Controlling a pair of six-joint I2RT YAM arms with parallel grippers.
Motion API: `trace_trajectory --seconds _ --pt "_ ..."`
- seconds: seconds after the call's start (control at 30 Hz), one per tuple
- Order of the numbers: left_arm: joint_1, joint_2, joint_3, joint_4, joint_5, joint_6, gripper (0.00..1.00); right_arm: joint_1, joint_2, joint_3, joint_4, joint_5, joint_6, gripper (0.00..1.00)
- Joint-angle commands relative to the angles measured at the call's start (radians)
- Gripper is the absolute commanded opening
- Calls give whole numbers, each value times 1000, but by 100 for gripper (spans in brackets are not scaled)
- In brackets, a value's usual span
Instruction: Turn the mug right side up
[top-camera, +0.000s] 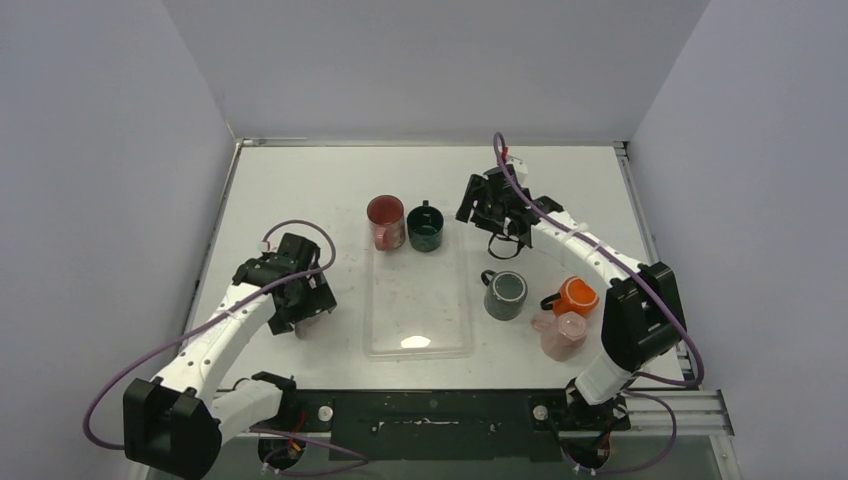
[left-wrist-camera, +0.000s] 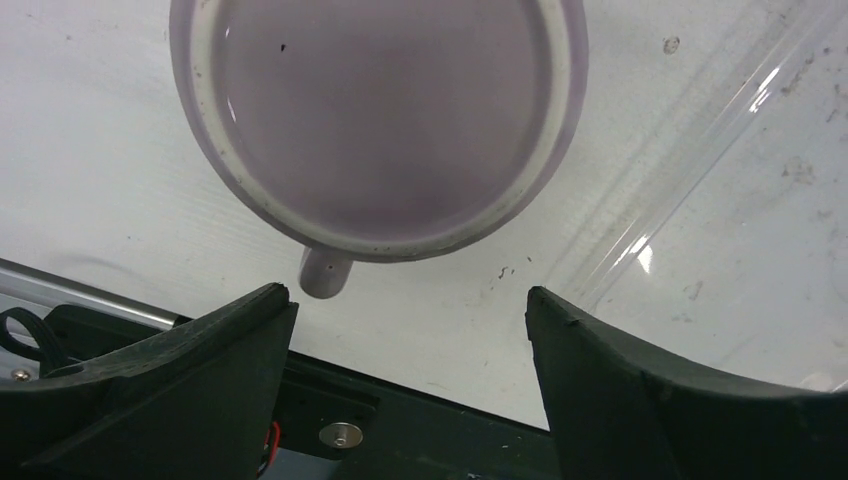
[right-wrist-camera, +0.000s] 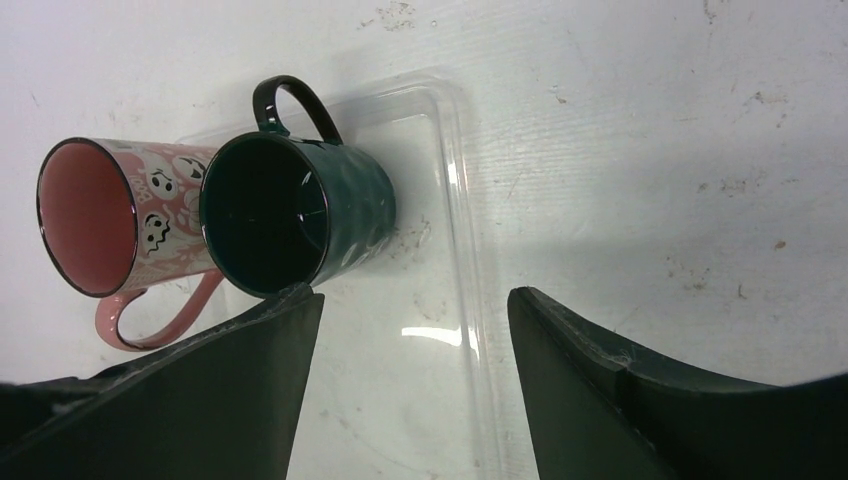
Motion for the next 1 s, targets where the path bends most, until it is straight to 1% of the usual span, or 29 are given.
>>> trace_trajectory --seconds 0.0,0.2,0.27,0.37,0.43,0.63,0.83,0.97 --pt "6 32 -19 99 -32 -26 81 -20 -1 -56 155 -49 27 69" --pt "9 41 -38 147 -100 -13 66 -36 -9 -127 257 -69 61 68" --pt "9 33 -50 154 -112 -17 63 -37 -9 -134 261 -78 64 67" --pt "9 30 -72 198 -88 -13 60 -38 -6 -134 264 -99 50 67" --pt "7 39 -89 238 -72 -6 58 -39 -3 -127 256 -107 37 66" --pt "-4 64 -99 272 -43 6 55 -47 -19 -117 239 -115 26 67" --pt "-22 73 -98 283 -79 -17 46 -57 -27 -102 237 -144 39 72" --pt "-38 94 -93 267 -135 -45 44 -59 -36 -88 230 -158 44 74"
